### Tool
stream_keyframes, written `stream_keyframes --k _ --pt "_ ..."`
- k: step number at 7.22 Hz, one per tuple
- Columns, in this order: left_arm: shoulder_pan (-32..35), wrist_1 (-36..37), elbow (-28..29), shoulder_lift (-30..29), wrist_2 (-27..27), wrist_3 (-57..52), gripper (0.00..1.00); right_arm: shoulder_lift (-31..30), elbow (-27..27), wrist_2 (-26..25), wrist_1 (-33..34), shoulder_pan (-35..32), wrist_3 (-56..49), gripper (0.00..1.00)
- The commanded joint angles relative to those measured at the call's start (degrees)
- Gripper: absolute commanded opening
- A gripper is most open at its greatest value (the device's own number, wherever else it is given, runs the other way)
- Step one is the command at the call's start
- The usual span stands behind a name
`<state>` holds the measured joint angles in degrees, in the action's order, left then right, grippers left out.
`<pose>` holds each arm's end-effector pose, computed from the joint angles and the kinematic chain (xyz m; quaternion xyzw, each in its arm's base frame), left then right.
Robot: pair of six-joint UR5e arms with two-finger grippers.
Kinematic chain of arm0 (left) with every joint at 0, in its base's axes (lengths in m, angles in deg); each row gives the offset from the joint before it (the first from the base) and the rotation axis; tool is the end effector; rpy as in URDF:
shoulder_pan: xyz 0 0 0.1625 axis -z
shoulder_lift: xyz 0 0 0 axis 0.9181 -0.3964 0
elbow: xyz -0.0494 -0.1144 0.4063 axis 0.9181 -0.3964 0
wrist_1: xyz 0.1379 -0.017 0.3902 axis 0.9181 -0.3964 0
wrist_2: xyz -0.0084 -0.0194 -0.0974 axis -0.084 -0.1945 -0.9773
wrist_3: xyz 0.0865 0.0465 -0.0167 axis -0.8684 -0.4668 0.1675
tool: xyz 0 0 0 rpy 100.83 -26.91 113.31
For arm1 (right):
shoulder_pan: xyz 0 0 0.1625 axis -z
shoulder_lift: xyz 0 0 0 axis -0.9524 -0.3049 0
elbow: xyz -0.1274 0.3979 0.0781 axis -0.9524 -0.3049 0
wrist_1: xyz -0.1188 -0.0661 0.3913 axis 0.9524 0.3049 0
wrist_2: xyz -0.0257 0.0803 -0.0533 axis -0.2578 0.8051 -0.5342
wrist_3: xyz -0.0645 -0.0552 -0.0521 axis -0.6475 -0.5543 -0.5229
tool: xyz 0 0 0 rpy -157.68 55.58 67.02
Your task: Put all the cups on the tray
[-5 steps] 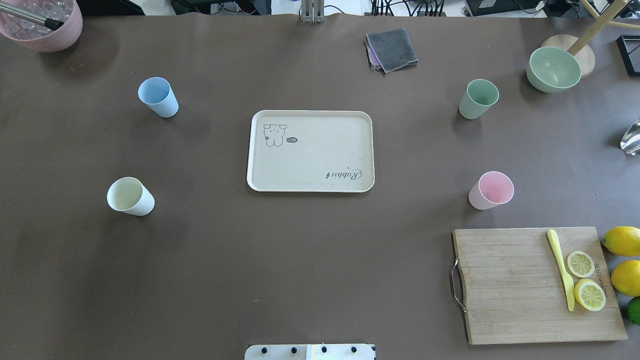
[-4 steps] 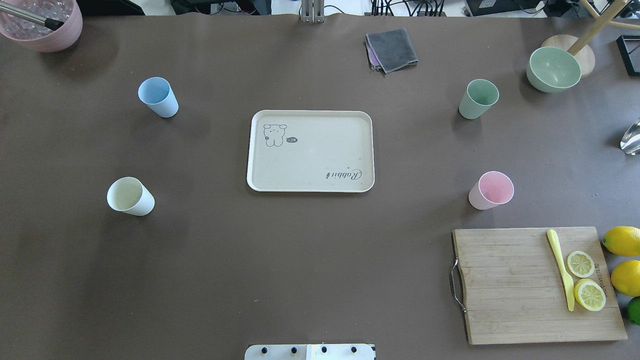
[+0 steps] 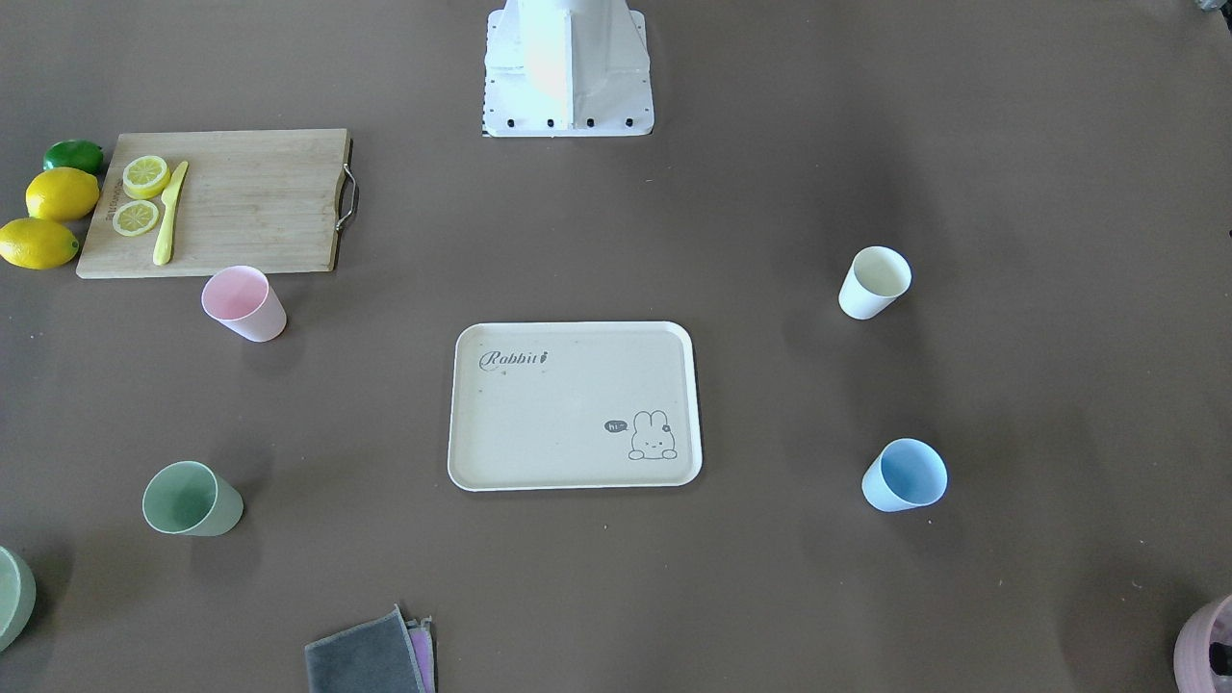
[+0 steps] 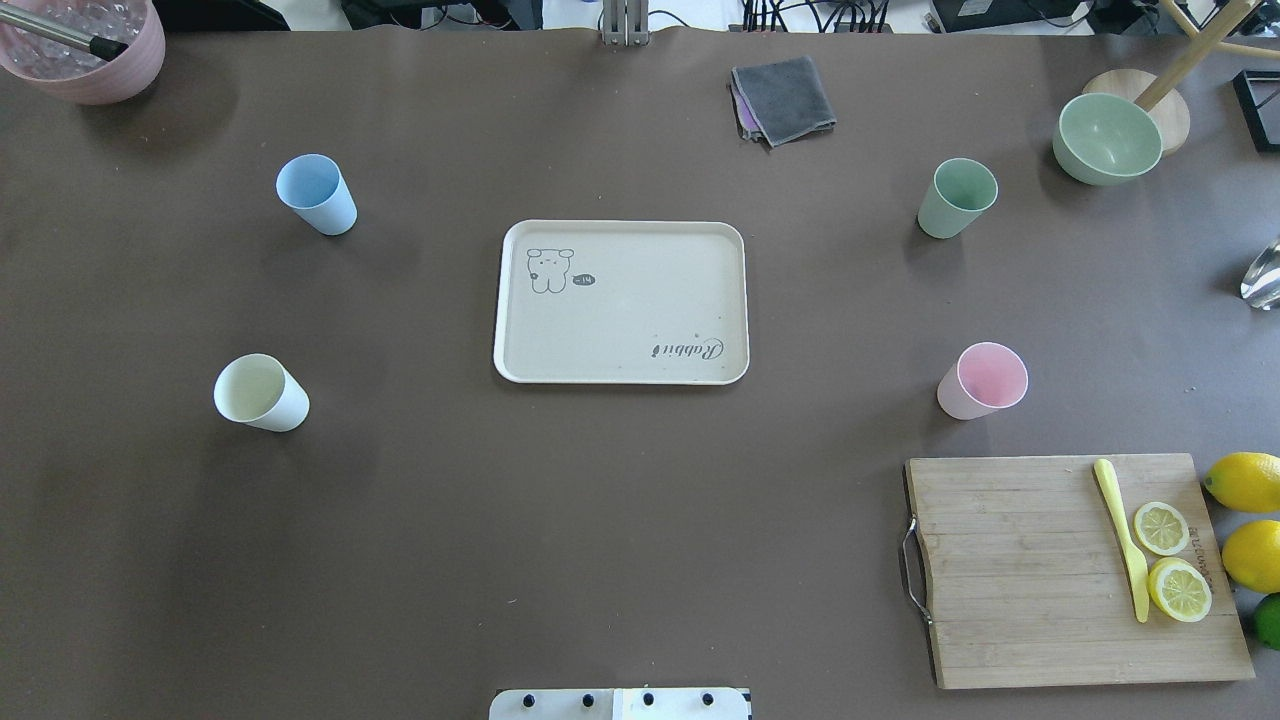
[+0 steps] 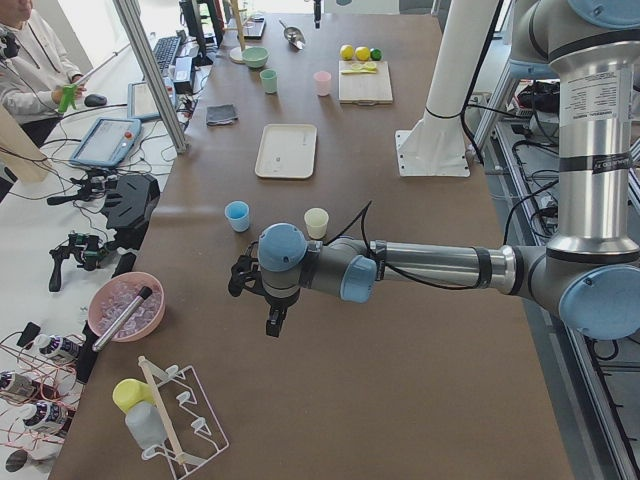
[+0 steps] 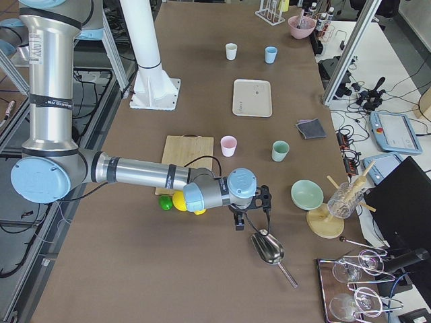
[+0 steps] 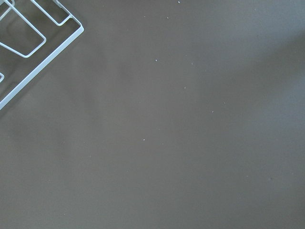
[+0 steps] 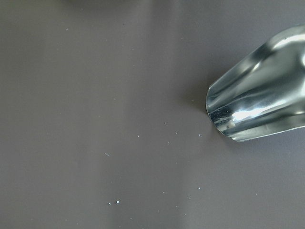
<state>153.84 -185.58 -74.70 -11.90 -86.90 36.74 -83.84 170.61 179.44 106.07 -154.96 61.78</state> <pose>-0.0350 -0.4687 0.6082 0.0972 0.4169 0.0597 0.9018 -0.0041 -0.4709 0.6733 0.0425 -0.4394 -0.0403 0.8964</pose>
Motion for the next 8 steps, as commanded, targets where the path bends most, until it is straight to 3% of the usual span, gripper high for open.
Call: stream_keyframes --k 1,2,3,4,8 --pt "0.07 -0.39 -2.88 0.14 -0.07 0.17 0.98 -0.13 -0.45 -0.24 -2.95 -0.08 0.06 1.0" --pt "0.34 -0.74 -4.56 0.57 0.72 0.08 0.98 -0.83 -0.71 -0.16 -8.99 -0.08 0.58 1.0" --pt "0.43 -0.83 -4.75 0.66 0.29 0.17 0.98 -1.36 -1.5 -0.33 -10.61 -0.08 0.76 1.0" --pt "0.43 -0.74 -5.28 0.58 0.02 0.17 0.98 -0.76 -3.86 0.1 -10.98 -0.08 0.85 1.0" --pt "0.25 -0.83 -6.08 0.4 0.02 0.26 0.98 -0.84 -3.88 -0.15 -11.5 -0.08 0.76 1.0"
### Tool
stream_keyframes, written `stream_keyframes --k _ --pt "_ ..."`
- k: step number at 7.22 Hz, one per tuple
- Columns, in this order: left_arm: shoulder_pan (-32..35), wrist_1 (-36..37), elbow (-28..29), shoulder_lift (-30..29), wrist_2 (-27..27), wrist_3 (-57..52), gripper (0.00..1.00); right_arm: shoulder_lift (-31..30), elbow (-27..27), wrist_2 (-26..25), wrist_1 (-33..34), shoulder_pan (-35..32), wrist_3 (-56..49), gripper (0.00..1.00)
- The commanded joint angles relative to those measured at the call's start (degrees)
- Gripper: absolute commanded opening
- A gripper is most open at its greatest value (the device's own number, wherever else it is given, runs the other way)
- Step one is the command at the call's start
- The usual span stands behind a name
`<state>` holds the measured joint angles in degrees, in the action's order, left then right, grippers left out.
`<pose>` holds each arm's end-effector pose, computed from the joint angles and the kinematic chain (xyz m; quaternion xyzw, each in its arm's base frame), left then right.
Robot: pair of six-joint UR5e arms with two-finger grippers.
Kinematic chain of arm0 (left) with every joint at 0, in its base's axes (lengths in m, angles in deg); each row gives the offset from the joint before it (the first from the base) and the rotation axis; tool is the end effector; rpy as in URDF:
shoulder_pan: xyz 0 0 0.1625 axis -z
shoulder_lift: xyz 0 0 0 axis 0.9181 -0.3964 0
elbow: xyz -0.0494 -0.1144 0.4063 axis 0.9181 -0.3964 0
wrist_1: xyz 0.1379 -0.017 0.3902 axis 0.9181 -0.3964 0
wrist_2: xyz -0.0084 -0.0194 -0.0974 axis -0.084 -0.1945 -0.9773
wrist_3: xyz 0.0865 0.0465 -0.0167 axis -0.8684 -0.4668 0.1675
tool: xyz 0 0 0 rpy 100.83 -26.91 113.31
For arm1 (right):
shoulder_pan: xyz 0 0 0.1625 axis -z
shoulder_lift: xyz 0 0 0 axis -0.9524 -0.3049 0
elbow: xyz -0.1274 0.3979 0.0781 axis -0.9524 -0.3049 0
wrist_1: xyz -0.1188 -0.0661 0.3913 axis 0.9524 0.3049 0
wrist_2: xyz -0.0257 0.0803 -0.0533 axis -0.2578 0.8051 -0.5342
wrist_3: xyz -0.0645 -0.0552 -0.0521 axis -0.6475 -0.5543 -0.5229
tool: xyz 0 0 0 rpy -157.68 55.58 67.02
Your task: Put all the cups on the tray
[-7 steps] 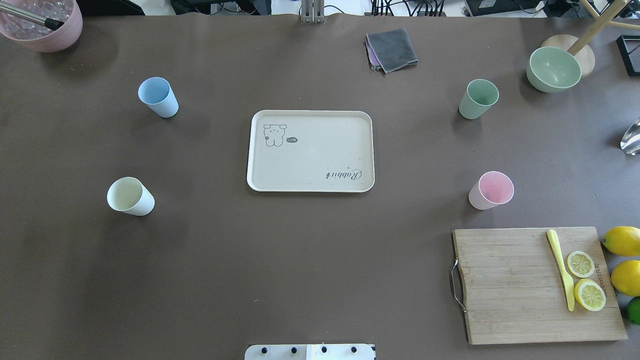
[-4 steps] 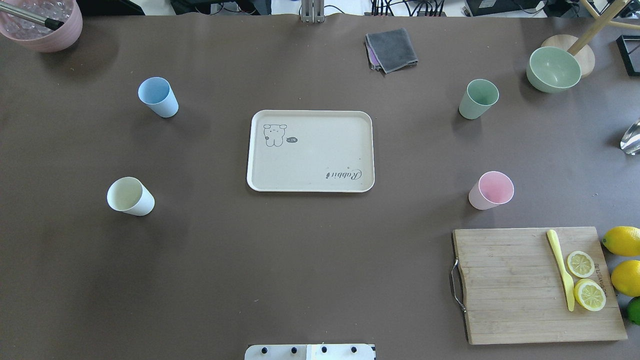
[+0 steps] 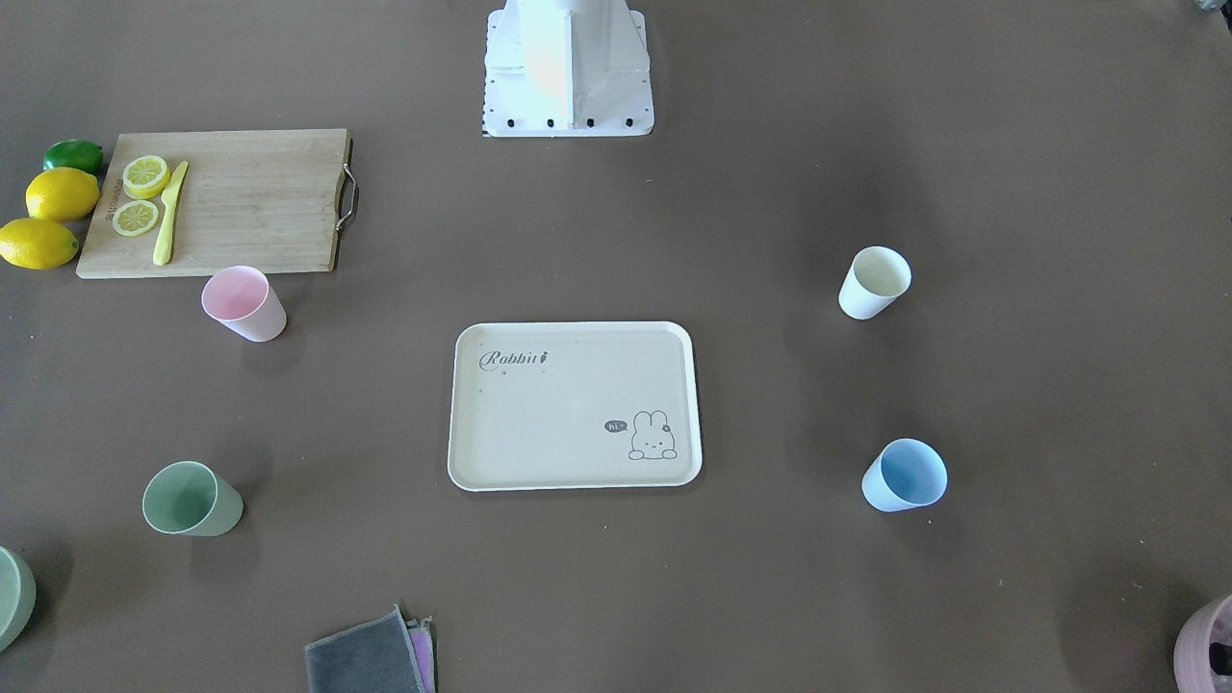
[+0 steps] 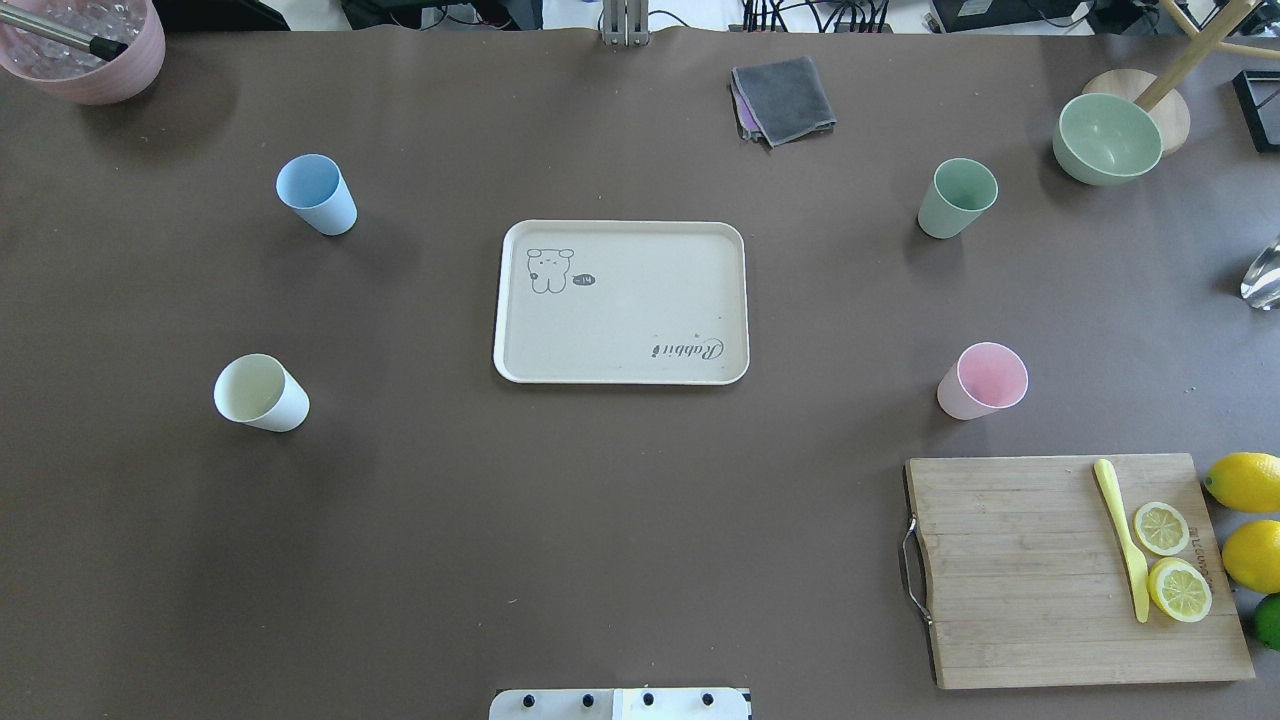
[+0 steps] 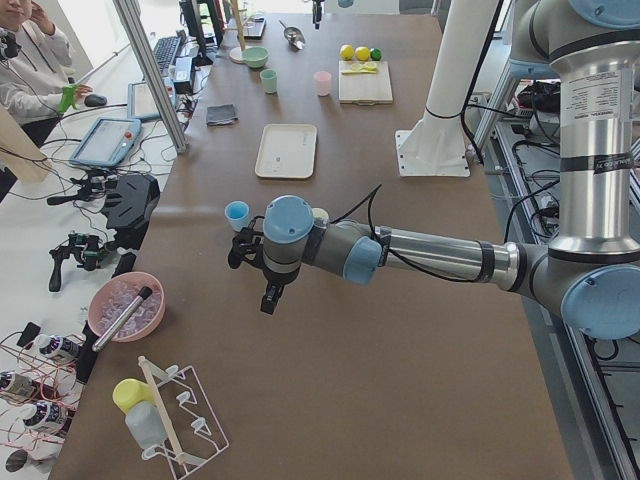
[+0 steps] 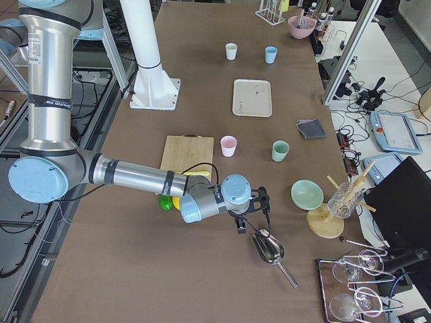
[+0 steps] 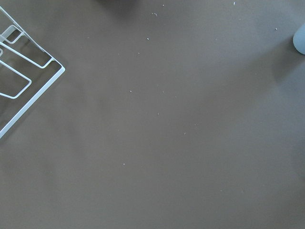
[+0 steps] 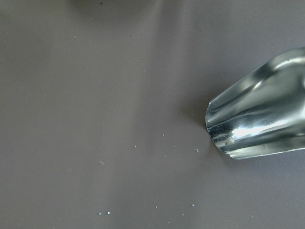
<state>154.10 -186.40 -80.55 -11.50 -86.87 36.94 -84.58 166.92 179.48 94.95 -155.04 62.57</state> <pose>-0.0373 -0.4658 0.5583 0.1467 0.4151 0.0785 0.8944 -0.0027 -0.4642 0.6895 0.0918 -0.4439 -0.0586 0.8895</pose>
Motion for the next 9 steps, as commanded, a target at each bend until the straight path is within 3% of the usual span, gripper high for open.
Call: stream_keyframes --k 1,4,6,7,9 --pt "-0.09 -0.01 0.13 -0.01 0.42 -0.13 0.98 -0.1 -0.01 -0.28 -0.64 0.0 -0.03 1.0" --pt "-0.8 -3.78 1.81 -0.89 0.69 3.18 0.98 1.22 3.75 -3.0 -0.65 -0.09 1.29 1.0" --pt "-0.89 -10.52 3.02 0.77 0.0 3.91 0.98 1.83 8.13 -2.13 -0.56 2.09 4.94 1.0" --pt "-0.97 -13.43 1.64 0.87 -0.79 11.23 0.98 4.18 11.55 -3.35 -0.21 6.98 14.72 1.0" --pt "-8.05 -15.21 -2.21 -0.62 -0.02 31.15 0.98 9.63 14.38 -7.46 -0.47 16.3 28.48 1.0"
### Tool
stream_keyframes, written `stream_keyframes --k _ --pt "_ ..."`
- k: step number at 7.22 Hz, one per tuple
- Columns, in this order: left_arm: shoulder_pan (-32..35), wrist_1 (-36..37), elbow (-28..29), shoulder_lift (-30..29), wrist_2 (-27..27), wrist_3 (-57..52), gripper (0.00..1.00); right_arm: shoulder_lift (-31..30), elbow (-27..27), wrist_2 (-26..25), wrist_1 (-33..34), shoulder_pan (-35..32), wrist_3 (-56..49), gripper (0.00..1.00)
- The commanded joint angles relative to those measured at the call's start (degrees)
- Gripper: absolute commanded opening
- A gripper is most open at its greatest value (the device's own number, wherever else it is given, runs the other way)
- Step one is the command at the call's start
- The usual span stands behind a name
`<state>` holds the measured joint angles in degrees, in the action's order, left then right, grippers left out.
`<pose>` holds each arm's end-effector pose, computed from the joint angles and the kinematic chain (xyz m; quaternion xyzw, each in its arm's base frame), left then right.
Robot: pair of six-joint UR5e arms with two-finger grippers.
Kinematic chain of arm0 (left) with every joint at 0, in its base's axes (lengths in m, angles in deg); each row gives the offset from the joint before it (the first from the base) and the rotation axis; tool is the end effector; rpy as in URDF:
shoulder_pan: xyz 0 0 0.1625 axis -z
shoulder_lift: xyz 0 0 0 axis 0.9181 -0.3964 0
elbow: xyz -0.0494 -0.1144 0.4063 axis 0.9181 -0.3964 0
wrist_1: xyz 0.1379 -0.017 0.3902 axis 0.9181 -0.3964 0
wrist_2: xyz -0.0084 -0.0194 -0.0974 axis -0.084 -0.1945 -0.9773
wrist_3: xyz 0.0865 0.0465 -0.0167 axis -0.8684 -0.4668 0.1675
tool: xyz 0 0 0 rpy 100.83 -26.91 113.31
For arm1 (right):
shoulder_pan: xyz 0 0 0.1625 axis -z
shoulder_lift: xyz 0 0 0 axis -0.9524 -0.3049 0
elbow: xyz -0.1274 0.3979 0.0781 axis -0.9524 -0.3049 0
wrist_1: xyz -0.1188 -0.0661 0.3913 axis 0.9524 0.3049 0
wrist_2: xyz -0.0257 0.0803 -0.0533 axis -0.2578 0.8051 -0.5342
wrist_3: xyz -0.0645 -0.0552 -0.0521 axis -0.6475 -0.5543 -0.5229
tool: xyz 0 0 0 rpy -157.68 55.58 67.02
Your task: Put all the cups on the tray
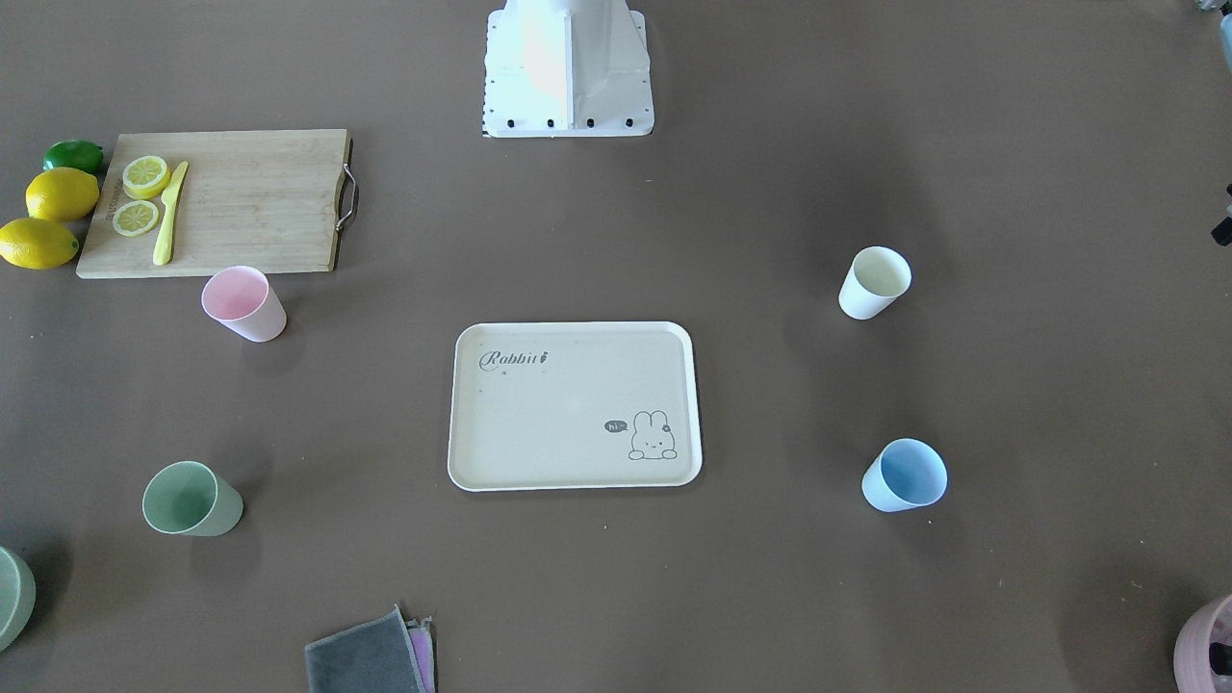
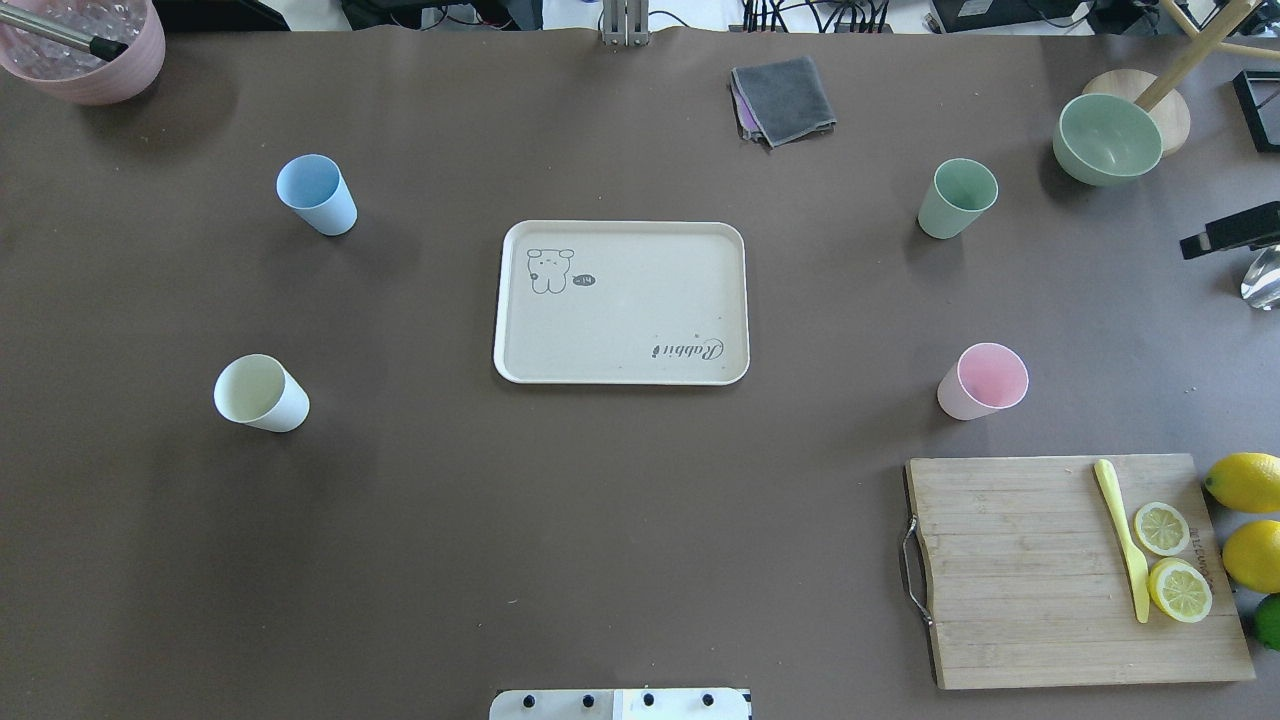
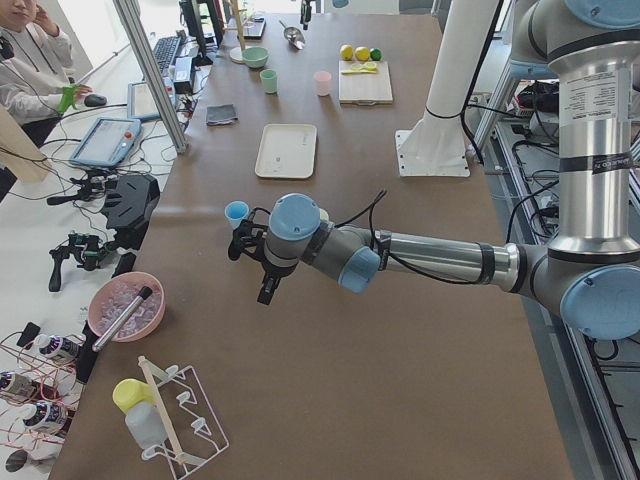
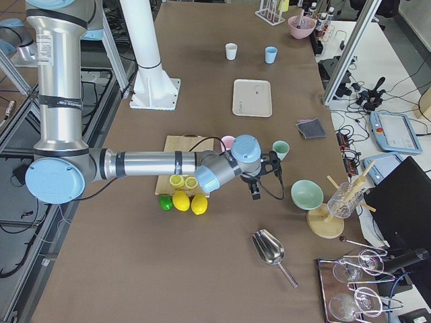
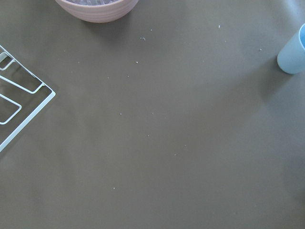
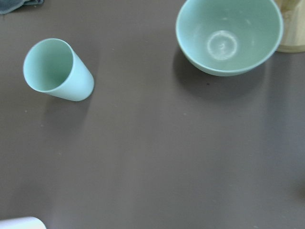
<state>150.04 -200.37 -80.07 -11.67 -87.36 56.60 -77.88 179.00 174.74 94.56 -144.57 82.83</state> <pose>-0.0032 -0.4712 0.5318 0.1618 0.4542 0.0088 0.8761 -0.1001 -0.5151 0.5289 0.1312 -0.4635 -0.0419 0.8753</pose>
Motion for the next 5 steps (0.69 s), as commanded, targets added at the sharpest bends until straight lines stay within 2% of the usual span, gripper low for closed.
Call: stream_keyframes --k 1,3,5 --pt "-6.55 -1.24 -4.99 -0.8 0.83 17.6 0.98 3.05 5.54 -5.72 -0.17 10.23 10.62 1.0" --pt "-11.3 -1.24 -6.68 -1.94 4.25 22.99 0.98 2.79 8.82 -8.1 -0.17 16.83 15.56 1.0" --pt "-11.76 -1.24 -6.77 -2.3 4.26 23.9 0.98 0.16 8.04 -10.05 -0.17 19.58 15.48 0.96"
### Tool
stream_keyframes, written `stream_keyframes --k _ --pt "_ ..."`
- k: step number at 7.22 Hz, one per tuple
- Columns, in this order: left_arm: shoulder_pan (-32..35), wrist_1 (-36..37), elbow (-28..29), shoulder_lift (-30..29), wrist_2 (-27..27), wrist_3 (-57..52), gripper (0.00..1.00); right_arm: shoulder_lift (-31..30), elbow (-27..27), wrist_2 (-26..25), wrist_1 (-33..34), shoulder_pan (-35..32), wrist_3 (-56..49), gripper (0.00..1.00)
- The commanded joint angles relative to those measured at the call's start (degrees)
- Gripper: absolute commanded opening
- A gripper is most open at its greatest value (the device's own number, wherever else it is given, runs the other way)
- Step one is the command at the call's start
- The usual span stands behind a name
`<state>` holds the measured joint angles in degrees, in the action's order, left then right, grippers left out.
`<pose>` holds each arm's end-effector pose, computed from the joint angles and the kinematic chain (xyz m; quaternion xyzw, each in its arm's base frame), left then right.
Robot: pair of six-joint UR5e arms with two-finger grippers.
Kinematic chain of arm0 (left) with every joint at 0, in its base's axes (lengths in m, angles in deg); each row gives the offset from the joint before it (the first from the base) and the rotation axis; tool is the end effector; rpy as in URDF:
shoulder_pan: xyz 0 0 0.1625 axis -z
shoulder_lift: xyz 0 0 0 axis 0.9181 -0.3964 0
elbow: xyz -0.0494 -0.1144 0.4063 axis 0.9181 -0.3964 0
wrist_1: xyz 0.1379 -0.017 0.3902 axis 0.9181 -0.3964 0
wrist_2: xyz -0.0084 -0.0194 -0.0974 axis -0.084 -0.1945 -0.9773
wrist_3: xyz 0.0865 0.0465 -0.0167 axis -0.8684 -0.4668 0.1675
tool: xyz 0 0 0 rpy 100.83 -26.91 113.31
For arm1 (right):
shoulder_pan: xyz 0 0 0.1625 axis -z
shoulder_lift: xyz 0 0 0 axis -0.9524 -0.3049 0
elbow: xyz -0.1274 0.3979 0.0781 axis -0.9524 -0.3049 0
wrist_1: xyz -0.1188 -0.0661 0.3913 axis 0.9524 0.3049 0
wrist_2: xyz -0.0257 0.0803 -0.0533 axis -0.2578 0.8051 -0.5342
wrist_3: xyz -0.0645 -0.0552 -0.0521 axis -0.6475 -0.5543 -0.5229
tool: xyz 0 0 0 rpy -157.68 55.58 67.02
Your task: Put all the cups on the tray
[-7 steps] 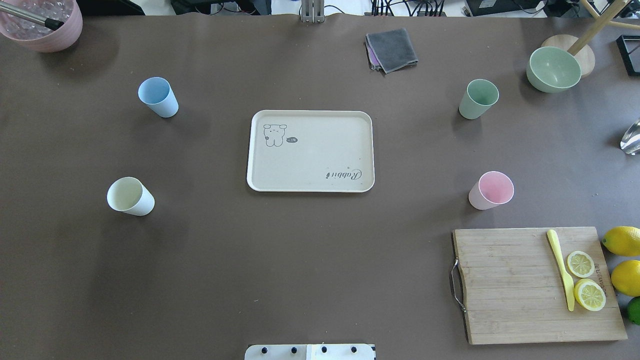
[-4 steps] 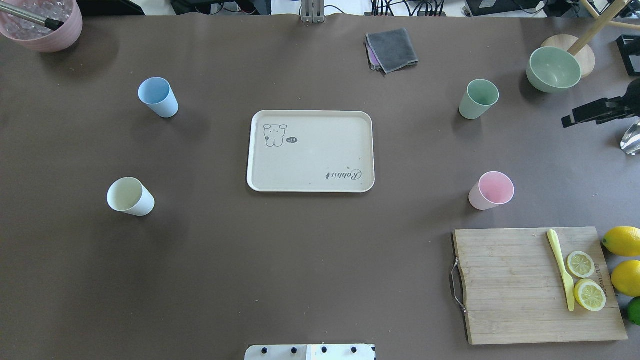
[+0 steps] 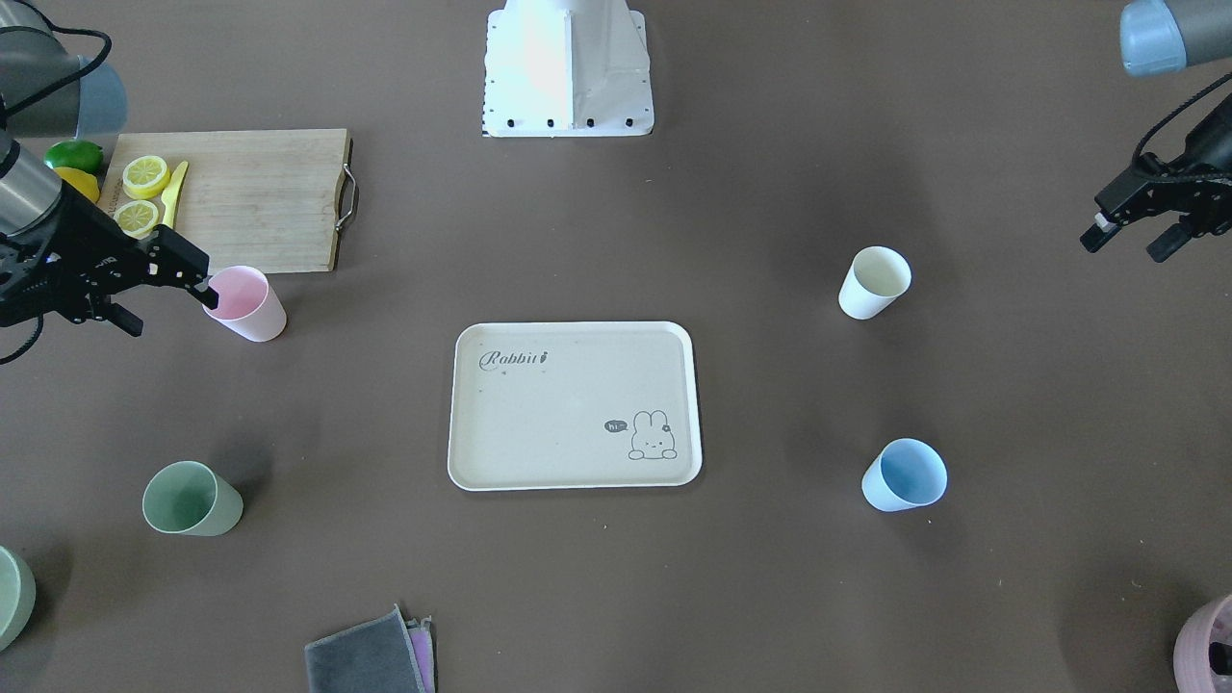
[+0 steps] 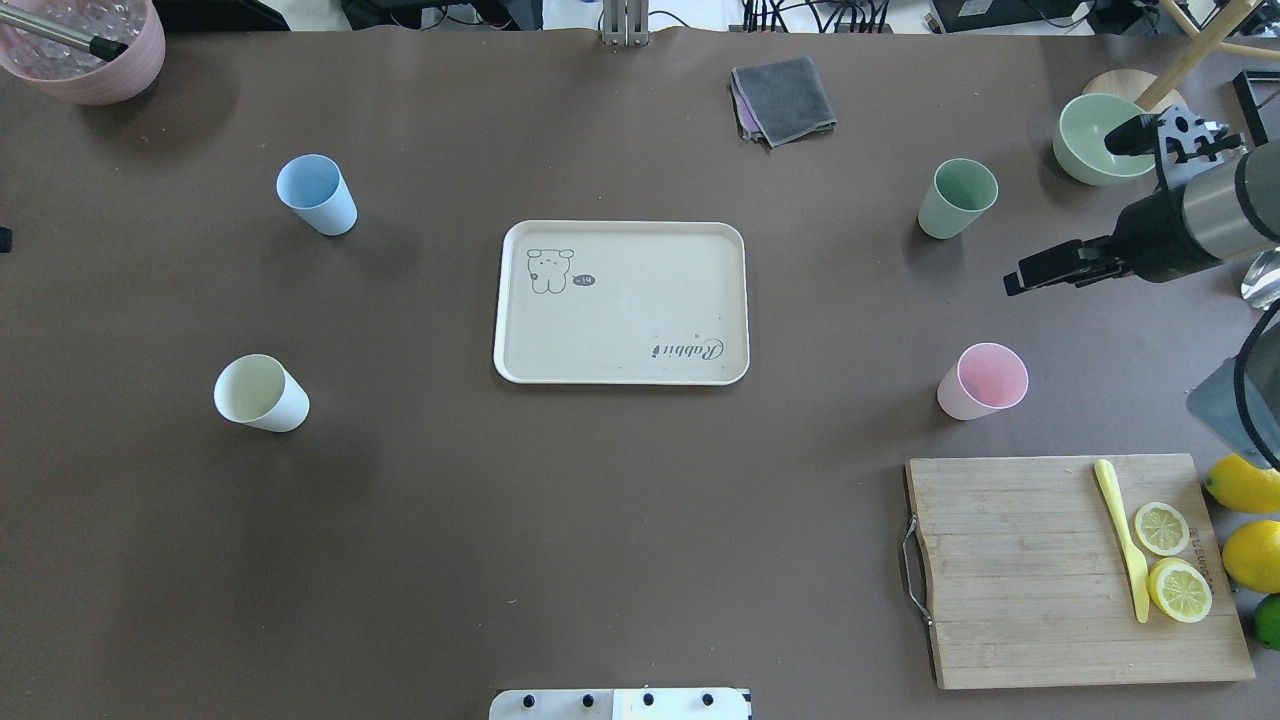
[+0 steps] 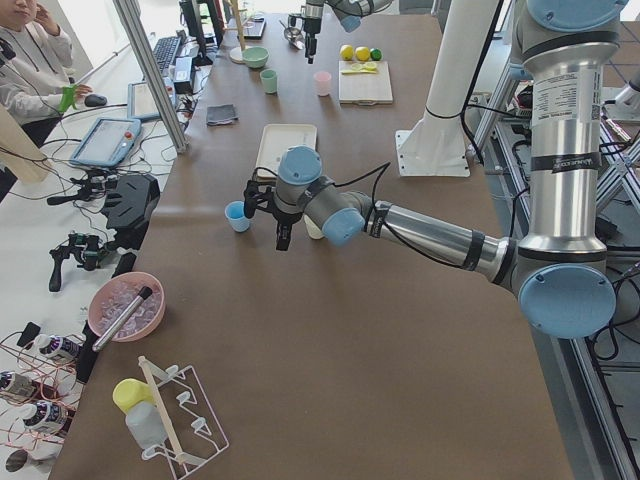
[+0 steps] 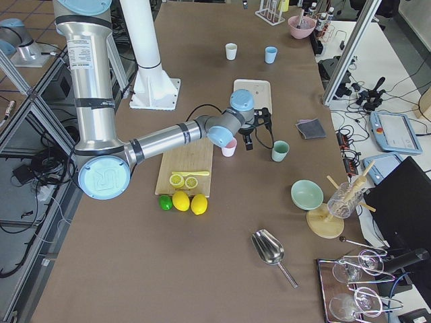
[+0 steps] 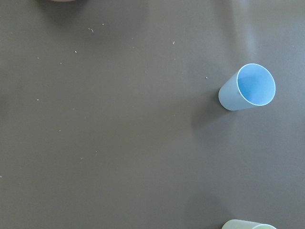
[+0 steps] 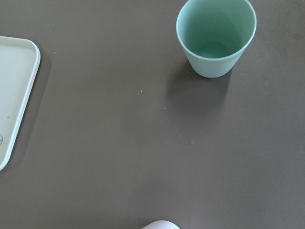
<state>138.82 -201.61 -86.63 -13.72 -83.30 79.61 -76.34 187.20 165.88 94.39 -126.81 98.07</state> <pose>0.0854 -0.4686 0.4588 0.1102 0.4866 -0.0571 0.8648 -0.2442 -0.4681 0.4495 0.1098 -0.4765 -0.0634 0.8700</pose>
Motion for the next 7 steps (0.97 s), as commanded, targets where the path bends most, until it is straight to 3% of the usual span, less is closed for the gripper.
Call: stream_keyframes --k 1,3,5,6,7 --pt "-0.54 -0.01 -0.29 -0.33 0.2 1.06 0.98 -2.18 -0.86 -1.19 0.0 2.18 -0.02 0.94" --pt "-0.54 -0.01 -0.29 -0.34 0.2 1.07 0.98 -2.97 -0.87 -1.1 -0.09 3.75 0.24 0.92" --pt "-0.54 -0.01 -0.21 -0.34 0.2 1.07 0.98 -2.36 -3.23 -1.63 -0.27 4.81 0.24 0.73" --pt "-0.54 -0.01 -0.21 -0.34 0.2 1.07 0.98 -2.36 -3.24 -1.54 -0.27 4.9 0.33 0.32" --pt "-0.71 -0.01 0.32 -0.77 0.28 1.07 0.97 -2.36 -3.24 -1.11 -0.27 4.99 0.24 0.0"
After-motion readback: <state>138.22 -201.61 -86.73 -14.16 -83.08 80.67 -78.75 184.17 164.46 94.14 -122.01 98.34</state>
